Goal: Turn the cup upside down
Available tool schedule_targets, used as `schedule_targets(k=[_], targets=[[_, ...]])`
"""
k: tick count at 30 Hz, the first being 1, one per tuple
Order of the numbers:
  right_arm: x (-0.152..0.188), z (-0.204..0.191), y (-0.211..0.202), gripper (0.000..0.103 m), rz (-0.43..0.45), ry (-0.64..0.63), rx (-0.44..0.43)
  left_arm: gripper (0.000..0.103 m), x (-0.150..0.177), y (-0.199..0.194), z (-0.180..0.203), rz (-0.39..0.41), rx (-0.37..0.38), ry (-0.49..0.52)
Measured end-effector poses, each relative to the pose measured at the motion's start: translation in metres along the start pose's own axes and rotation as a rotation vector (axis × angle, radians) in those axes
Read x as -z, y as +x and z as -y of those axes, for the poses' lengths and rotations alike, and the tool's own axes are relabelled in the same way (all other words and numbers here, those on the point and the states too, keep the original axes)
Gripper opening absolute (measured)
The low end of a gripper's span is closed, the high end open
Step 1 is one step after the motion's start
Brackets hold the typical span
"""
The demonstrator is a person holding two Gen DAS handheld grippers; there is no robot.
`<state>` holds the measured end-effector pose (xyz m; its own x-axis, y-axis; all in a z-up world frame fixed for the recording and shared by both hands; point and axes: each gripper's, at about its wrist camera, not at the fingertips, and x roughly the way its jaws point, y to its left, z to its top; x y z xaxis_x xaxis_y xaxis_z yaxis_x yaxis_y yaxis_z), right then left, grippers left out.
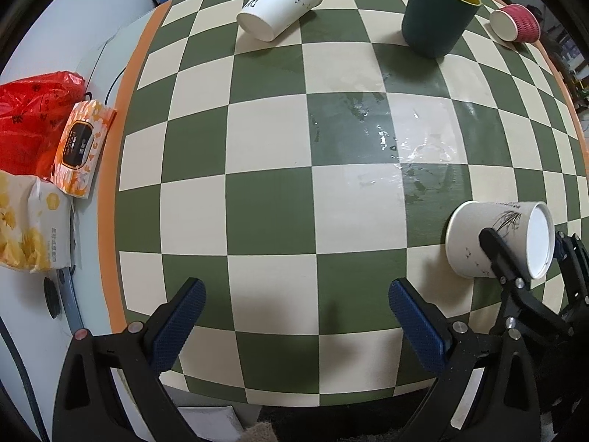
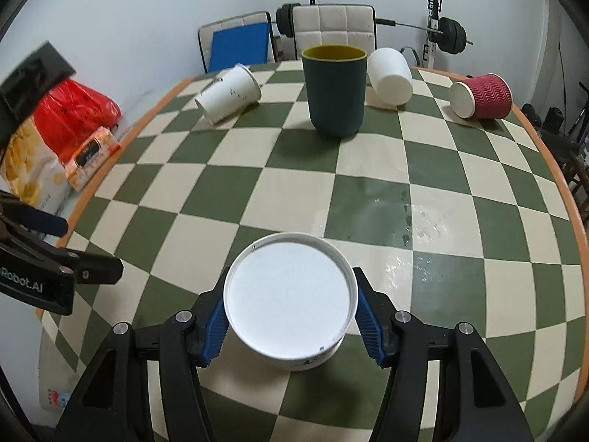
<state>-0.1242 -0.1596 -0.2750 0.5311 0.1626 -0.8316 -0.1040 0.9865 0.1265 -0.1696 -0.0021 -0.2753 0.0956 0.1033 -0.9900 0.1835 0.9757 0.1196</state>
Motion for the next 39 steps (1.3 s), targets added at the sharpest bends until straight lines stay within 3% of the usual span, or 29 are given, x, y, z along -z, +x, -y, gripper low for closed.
schedule_targets(k=[4, 6, 9, 17, 27, 34, 39], targets=[[-0.002, -0.001, 0.000, 0.064, -0.057, 0.015, 0.009, 0.102, 0.001, -0.004, 0.004, 0.007, 0.007, 0.008], [-0.003, -0.001, -0.001, 0.079, -0.080, 0.025, 0.025, 0.102, 0.002, -0.006, 0.006, 0.013, 0.008, 0.012], [-0.005, 0.000, -0.006, 0.089, -0.115, 0.046, 0.033, 0.102, 0.002, -0.009, 0.007, 0.017, 0.015, 0.013], [-0.015, 0.007, -0.040, 0.094, -0.226, 0.141, 0.065, 0.102, 0.009, -0.039, 0.004, 0.044, 0.063, -0.023], [-0.058, 0.008, -0.157, 0.094, -0.240, 0.182, 0.169, 0.102, 0.026, -0.150, -0.013, 0.165, 0.118, -0.097], [-0.095, 0.001, -0.249, 0.094, -0.170, 0.151, 0.207, 0.102, 0.033, -0.239, -0.023, 0.264, 0.130, -0.124], [-0.112, -0.004, -0.301, 0.094, -0.117, 0.153, 0.213, 0.102, 0.043, -0.282, -0.023, 0.301, 0.133, -0.123]])
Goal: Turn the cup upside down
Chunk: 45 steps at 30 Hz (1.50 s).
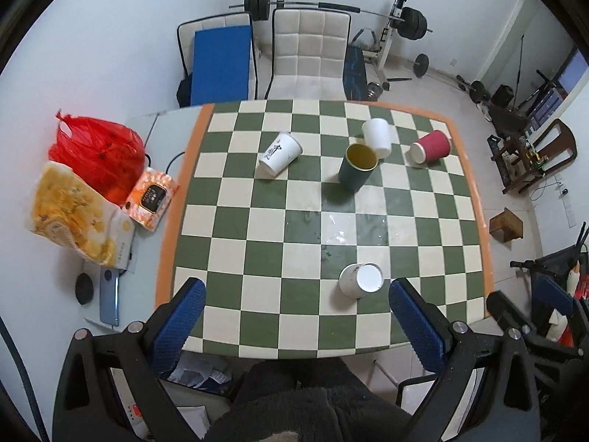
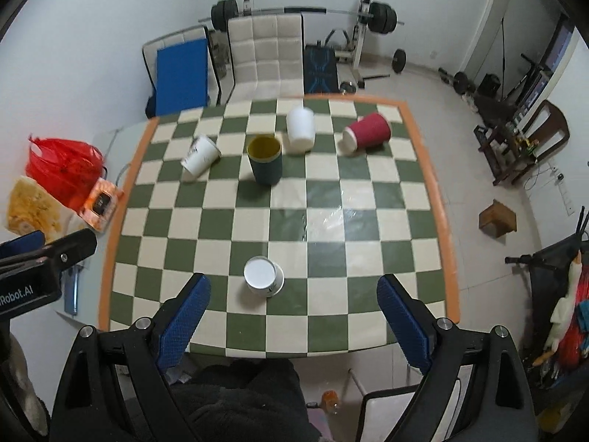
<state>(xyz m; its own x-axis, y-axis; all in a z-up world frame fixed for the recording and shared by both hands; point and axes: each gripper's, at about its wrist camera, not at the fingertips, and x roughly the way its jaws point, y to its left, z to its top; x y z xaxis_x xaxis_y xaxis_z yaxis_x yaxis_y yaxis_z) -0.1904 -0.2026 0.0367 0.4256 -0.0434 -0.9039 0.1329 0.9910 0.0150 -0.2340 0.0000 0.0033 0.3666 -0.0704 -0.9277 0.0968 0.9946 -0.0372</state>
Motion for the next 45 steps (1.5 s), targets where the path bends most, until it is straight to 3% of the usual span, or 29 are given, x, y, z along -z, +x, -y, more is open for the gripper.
schedule_targets(k=[7, 15, 45], targets=[[-0.009, 0.007, -0.057, 0.094, 0.053, 0.022, 0.007, 0.102, 0.005, -0.038, 0.005, 0.033, 0.000, 0.005], [-0.009, 0.010, -0.086, 0.094, 0.073, 0.028, 0.004, 0.102, 0.005, -0.060, 0.002, 0.072, -0.007, 0.002], [-0.009, 0.006, -0.093, 0.097, 0.086, 0.027, -0.006, 0.102, 0.011, -0.076, -0.001, 0.102, -0.024, 0.005]])
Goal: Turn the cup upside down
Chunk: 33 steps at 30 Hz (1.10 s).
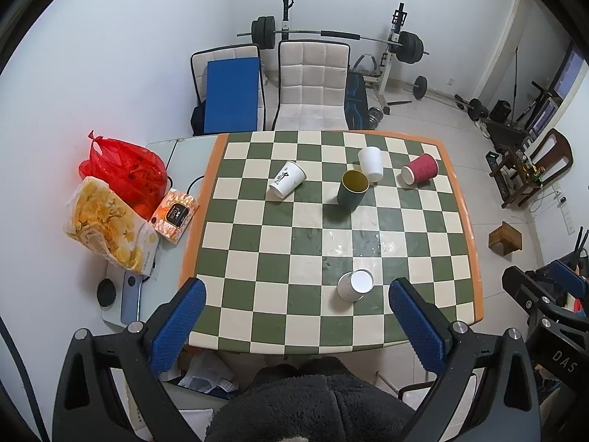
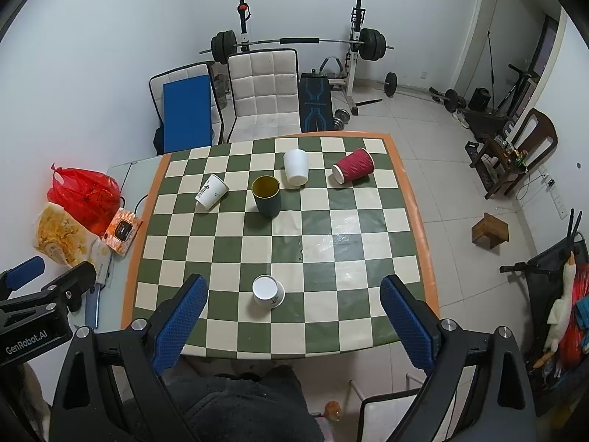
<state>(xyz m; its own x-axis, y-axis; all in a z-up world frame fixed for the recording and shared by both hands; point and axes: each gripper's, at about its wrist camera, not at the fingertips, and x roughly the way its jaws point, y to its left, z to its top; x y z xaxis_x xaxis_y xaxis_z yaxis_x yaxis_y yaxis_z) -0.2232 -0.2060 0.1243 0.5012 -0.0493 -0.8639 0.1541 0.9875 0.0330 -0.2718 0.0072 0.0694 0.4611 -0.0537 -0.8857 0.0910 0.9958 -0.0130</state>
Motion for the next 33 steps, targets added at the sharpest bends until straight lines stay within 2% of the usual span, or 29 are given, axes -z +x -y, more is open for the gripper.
schedule_targets(k=[14, 33], targets=[[0.0047, 0.0060, 0.0020, 0.097, -0.013, -0.003, -0.004, 0.102, 0.0043, 0.0028, 0.0040, -0.029, 0.002, 0.000], [0.0070, 0.0041, 0.0043, 0.097, -0.025, -0.011, -0.007, 0.102, 0.0053, 0.0046, 0.0024, -0.029, -0.001, 0.002]])
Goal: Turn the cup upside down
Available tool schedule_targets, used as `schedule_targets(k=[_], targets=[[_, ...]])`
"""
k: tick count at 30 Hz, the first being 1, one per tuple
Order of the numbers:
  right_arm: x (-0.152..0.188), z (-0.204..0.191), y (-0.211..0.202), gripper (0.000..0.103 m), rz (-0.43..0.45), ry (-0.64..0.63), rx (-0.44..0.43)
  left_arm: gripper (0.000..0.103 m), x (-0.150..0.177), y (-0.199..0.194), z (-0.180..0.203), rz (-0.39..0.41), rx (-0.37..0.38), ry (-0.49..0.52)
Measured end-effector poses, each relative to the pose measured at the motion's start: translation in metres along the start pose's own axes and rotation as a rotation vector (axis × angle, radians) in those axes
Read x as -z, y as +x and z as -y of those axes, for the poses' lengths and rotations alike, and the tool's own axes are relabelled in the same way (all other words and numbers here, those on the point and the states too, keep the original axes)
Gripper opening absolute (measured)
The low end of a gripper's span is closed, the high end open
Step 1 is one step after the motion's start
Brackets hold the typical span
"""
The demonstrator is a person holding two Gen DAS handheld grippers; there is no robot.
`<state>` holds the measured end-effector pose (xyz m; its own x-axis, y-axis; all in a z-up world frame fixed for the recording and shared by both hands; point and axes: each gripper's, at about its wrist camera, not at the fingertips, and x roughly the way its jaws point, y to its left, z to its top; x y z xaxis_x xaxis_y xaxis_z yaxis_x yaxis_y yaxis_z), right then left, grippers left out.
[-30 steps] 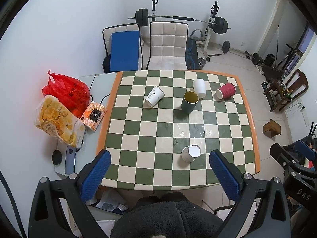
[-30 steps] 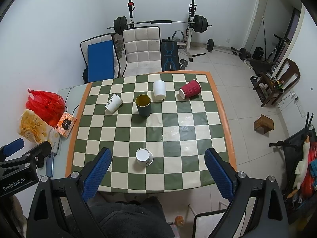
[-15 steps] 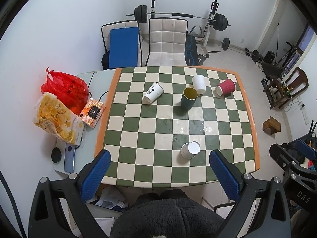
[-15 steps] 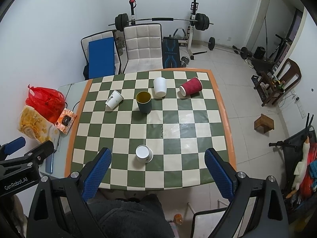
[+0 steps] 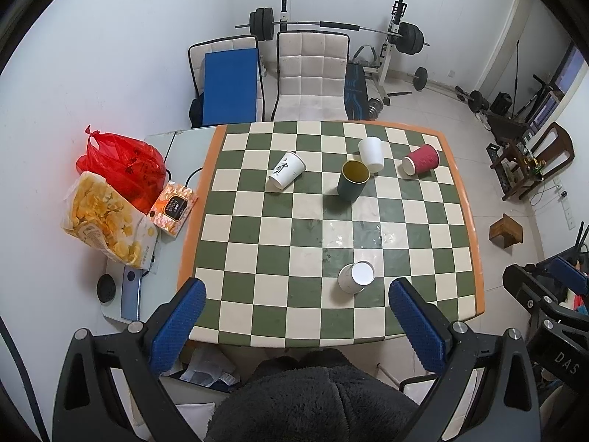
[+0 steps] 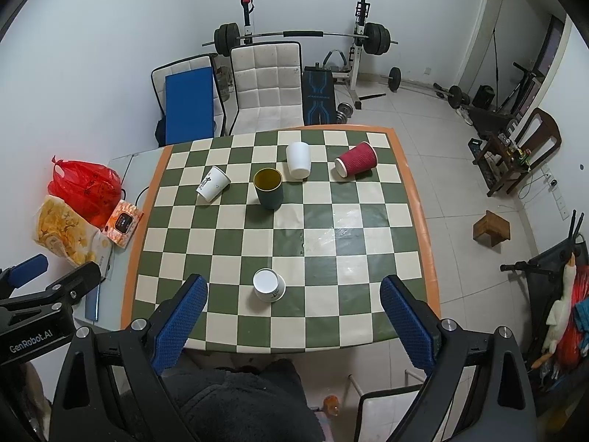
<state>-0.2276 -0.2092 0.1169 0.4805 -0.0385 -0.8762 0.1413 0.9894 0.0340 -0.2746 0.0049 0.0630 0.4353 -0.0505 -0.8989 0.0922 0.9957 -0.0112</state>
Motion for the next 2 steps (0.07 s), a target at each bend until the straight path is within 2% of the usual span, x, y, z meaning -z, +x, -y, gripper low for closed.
schedule_targets(k=[2], targets=[[-0.0012, -0.0006, 0.0000, 0.097, 0.003, -0.001, 0.001, 0.102, -0.0003, -0.0001, -0.0001, 0.000, -0.002, 0.003]])
